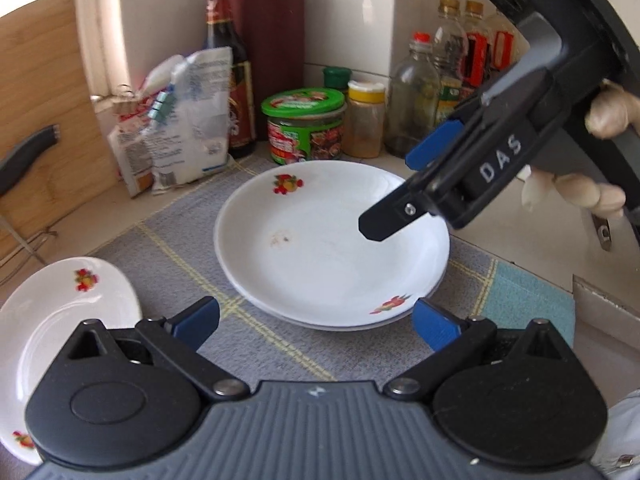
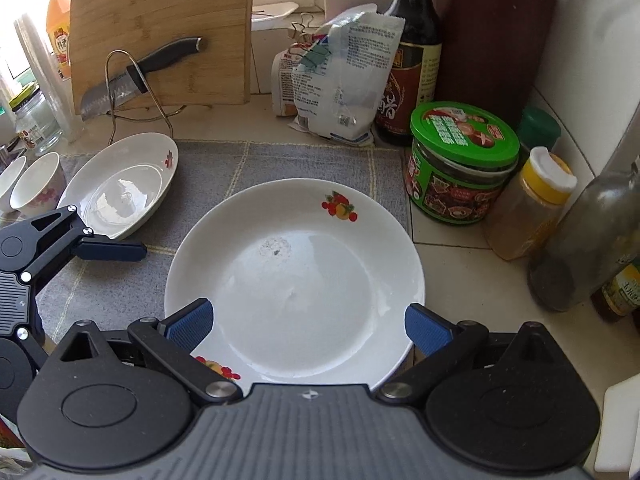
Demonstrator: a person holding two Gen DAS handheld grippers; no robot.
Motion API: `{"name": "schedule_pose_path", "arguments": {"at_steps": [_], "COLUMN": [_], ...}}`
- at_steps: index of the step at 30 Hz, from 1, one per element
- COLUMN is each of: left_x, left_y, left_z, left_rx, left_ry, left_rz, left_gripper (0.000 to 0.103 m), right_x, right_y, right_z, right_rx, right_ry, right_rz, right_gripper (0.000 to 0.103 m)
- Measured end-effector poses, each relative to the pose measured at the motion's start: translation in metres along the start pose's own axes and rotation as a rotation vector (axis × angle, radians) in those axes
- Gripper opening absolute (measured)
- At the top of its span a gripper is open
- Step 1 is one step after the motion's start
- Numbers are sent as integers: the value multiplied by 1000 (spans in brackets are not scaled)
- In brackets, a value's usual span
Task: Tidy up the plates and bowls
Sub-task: 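Open both tools and release the stacked fruit-decal plate, then move both tools to the fruit-decal plate beside the knife stand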
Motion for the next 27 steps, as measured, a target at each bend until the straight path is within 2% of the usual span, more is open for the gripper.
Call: {"name": "schedule_pose_path", "arguments": {"at_steps": [5, 8, 15, 22, 27], "left_x": [10, 19, 50, 75, 87], "left_y": [34, 53, 83, 92, 90], "left_z": [-5, -12, -47, -87, -101], "left_rx": [-58, -70, -65, -28, -20], "left_ry": [55, 87, 234, 330, 367], "left_rz": [85, 190, 335, 397, 404], "left_gripper": [102, 102, 102, 102, 102], "right_x": [23, 38, 72, 106, 126], "right_y": [10, 13, 14, 14, 11], "right_z": [8, 14, 24, 32, 34], "right_rx": [-86, -121, -133, -132, -127], "right_ry": [31, 55, 106, 158, 206], "right_rz": [-18, -19, 30, 80, 97], "right_gripper": [103, 103, 103, 103, 103]}}
Point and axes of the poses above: each gripper's, at about its wrist camera, not at the fingertips, and y roughly against the way its jaws point, x to its left, z to its top, the point moved 3 cm from there along -y, roughly the way its jaws point, and after that the axes turned 13 degrees about -z, right-handed, at the moved point
